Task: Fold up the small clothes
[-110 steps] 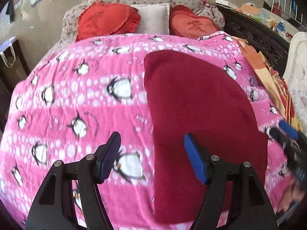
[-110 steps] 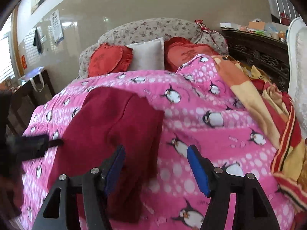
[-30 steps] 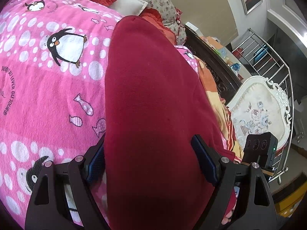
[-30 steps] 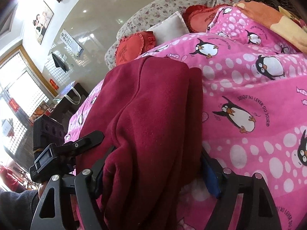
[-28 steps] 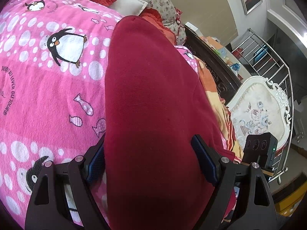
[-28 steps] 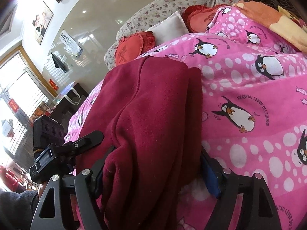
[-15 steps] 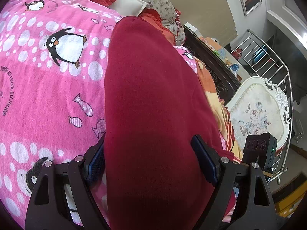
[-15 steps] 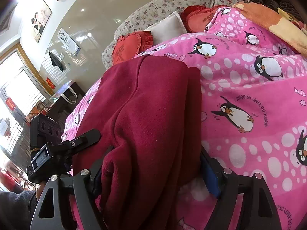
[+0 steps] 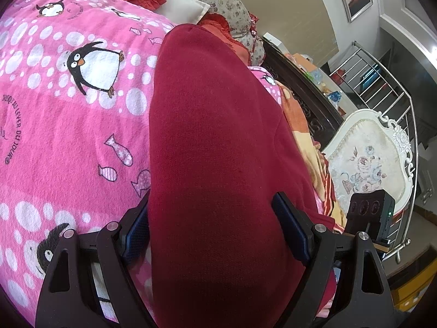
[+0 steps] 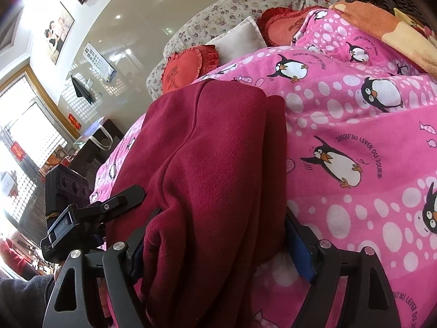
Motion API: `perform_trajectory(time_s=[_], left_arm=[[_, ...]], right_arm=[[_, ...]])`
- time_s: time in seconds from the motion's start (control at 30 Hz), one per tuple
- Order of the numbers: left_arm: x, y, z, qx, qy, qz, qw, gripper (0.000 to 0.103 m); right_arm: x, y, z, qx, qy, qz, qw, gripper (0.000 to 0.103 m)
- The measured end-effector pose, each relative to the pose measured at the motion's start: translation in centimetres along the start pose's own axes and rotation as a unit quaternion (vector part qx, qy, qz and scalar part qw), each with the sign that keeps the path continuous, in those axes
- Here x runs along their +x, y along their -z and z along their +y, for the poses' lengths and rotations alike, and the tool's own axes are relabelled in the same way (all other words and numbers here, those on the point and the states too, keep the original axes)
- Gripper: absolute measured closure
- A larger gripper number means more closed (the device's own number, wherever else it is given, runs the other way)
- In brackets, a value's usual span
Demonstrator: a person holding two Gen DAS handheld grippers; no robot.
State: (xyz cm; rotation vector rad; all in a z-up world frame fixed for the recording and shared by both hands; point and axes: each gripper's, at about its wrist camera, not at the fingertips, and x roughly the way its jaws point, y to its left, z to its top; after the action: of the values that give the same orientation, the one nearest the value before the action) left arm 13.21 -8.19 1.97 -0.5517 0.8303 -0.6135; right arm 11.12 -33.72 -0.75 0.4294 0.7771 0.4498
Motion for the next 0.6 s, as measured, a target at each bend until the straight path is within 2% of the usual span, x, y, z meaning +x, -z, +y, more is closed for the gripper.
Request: perform_trajectory(time_s=[0.2,0.6], left_arm=[[0.25,-0.04,-0.20,0.000,-0.004,0.000,1.0000,0.019],[0.00,-0.40,0.58,-0.017,0.032,-0.007,0.9993,0.019]], right_arm=[[-0.01,0.04,-0.03,0.001,-0.003,-0.001,1.000,0.022],[-0.11,0.19,-0.54,0.012,-0.021,-0.006,1.000,0.021]])
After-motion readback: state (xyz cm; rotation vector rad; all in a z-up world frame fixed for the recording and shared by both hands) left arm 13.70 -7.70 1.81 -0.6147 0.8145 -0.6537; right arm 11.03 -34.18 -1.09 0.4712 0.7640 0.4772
